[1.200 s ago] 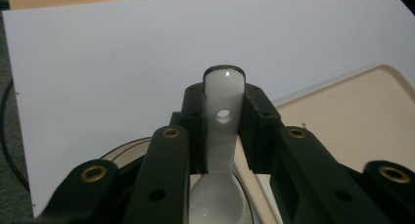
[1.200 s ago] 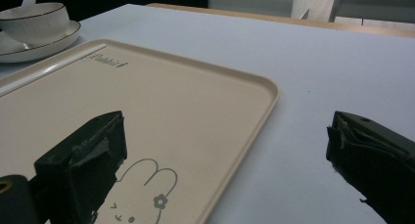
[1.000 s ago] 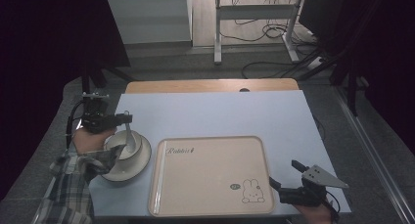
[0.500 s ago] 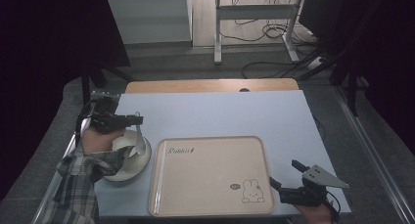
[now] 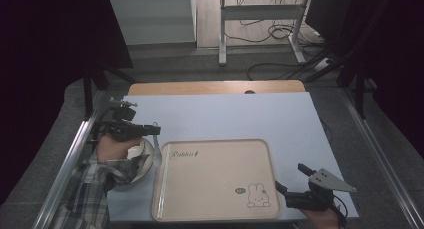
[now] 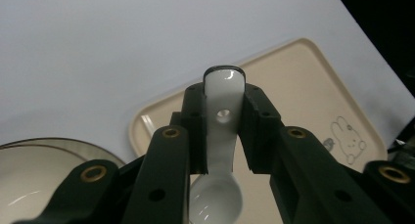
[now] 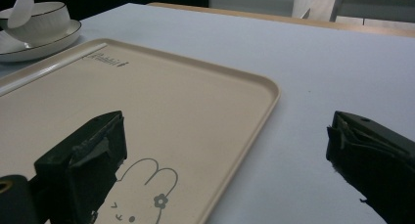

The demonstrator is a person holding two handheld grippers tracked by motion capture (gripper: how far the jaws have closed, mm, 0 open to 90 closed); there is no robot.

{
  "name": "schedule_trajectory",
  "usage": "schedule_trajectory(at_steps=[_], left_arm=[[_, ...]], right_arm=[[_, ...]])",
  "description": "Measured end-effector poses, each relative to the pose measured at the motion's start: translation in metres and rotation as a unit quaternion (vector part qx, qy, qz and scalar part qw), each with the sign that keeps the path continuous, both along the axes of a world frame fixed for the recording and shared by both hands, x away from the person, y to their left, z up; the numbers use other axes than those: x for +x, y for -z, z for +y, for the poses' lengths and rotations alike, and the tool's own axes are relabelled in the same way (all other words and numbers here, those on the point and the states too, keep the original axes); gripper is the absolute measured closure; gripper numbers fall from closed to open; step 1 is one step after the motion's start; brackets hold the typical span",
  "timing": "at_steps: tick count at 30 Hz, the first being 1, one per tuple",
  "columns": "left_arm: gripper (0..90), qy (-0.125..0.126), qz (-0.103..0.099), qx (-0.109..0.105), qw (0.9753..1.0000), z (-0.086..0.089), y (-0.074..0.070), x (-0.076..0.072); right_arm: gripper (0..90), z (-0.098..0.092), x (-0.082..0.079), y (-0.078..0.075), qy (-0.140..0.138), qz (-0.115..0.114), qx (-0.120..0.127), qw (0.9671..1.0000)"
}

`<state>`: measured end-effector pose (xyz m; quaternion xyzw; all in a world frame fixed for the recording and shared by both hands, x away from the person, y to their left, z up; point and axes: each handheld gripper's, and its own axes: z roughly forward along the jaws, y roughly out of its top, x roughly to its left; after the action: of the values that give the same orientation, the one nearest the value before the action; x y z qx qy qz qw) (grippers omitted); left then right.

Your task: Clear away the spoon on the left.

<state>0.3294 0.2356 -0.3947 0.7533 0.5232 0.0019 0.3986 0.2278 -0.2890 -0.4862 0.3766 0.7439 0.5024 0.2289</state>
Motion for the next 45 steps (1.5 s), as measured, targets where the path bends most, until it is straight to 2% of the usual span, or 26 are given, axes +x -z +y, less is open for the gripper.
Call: schedule_trajectory(at_steps=[9,18,25,27,34,37,42,45], left_arm=[[74.9,0.018,0.007,-0.016,0.9997,-0.017,0.012,-0.008],[74.9,0.029,0.026,-0.036,0.9986,-0.029,0.025,-0.019],[74.9,0.035,0.043,-0.033,0.9979,-0.035,0.036,-0.024],[74.9,0.037,0.051,-0.039,0.9972,-0.035,0.040,-0.025],[74.9,0.040,0.070,-0.038,0.9960,-0.038,0.054,-0.032],[74.9,0.038,0.076,-0.047,0.9952,-0.039,0.059,-0.035],[74.9,0.043,0.094,-0.059,0.9929,-0.041,0.066,-0.039],[74.8,0.044,0.104,-0.058,0.9920,-0.042,0.069,-0.037]], right_arm=[[1.2,0.001,0.001,0.000,-0.002,0.000,-0.003,1.0000],[1.3,0.001,0.001,0.001,-0.003,0.002,-0.002,1.0000],[1.2,0.003,0.002,0.001,-0.005,0.001,-0.004,1.0000],[1.3,0.003,0.002,0.001,-0.005,0.001,-0.004,1.0000],[1.2,0.004,0.003,0.002,-0.005,0.002,-0.005,1.0000],[1.3,0.004,0.003,0.002,-0.006,0.003,-0.007,1.0000],[1.2,0.005,0.003,0.002,-0.008,0.005,-0.008,0.9999],[1.3,0.005,0.003,0.003,-0.009,0.005,-0.009,0.9999]])
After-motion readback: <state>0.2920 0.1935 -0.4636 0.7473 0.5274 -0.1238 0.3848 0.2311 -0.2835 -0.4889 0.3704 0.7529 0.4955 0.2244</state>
